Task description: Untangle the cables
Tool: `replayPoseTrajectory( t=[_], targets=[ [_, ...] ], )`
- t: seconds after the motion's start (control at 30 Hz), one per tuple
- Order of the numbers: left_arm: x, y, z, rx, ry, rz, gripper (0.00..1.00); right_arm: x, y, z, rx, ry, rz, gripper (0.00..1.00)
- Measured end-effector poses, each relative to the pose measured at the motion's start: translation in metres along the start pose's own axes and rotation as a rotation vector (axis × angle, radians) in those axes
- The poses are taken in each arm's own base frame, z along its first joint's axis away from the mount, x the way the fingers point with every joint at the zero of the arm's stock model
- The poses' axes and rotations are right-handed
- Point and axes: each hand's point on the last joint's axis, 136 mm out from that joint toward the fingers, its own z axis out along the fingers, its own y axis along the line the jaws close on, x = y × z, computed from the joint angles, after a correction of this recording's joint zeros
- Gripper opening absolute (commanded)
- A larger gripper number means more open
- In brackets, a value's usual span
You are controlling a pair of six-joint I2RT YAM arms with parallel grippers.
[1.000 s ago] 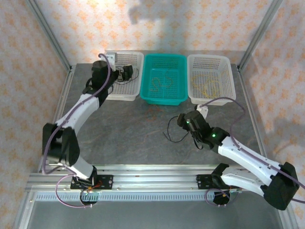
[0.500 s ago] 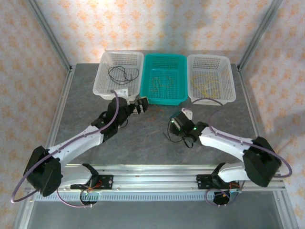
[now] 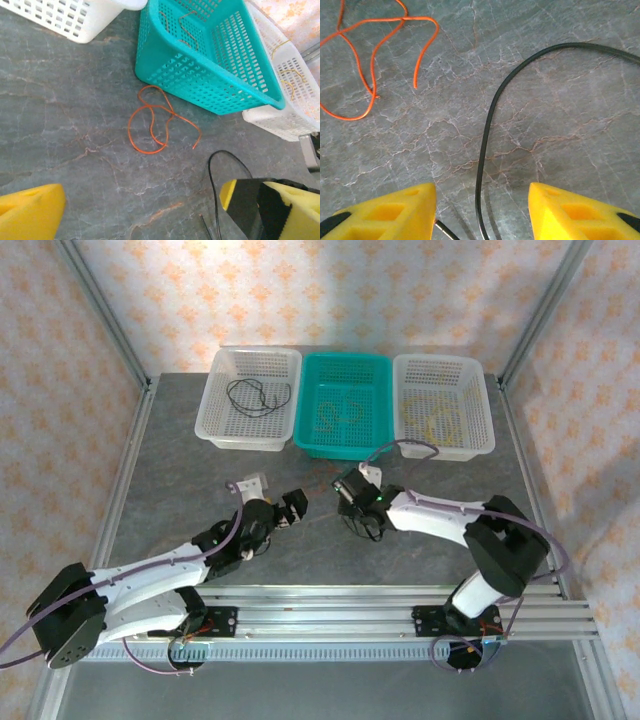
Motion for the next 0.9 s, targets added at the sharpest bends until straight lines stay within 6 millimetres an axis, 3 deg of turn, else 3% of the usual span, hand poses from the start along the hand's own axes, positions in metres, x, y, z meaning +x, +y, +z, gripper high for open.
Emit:
replayPoseTrajectory(
  t=[0.53, 0.9],
  targets=[
    [0.003, -0.002, 0.003, 0.039, -0.027, -0.039, 0.99, 0.013, -0.001, 0.029, 0.064, 0.049, -0.038, 0.33],
    [0.004, -0.003, 0.007, 0.043, -0.029, -0.042, 0.99, 0.012, -0.002, 0.03, 0.07, 0.045, -0.036, 0.15]
  ],
)
